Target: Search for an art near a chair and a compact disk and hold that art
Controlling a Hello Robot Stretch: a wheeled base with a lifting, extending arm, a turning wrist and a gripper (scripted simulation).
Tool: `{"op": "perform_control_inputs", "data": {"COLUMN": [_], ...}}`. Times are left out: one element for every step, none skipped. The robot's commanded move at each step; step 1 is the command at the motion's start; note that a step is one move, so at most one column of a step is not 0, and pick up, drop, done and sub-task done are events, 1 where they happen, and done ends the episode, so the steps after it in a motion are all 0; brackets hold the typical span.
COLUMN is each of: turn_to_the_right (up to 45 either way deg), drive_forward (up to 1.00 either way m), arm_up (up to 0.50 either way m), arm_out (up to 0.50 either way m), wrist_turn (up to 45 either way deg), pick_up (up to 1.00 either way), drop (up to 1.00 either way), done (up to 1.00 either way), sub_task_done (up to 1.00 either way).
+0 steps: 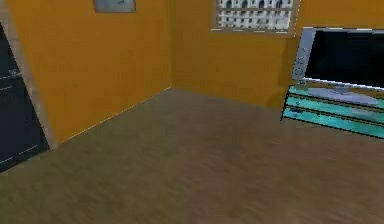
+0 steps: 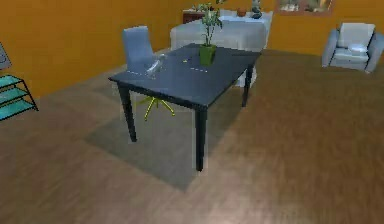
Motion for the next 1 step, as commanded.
{"op": "perform_control_inputs", "data": {"turn_to_the_right": [45.0], "drive_forward": [0.00], "arm_up": [0.00], "arm_out": [0.00], "wrist_turn": [0.0], "pick_up": [0.00], "drop": [0.00], "done": [0.00], "sub_task_done": [0.00]}}
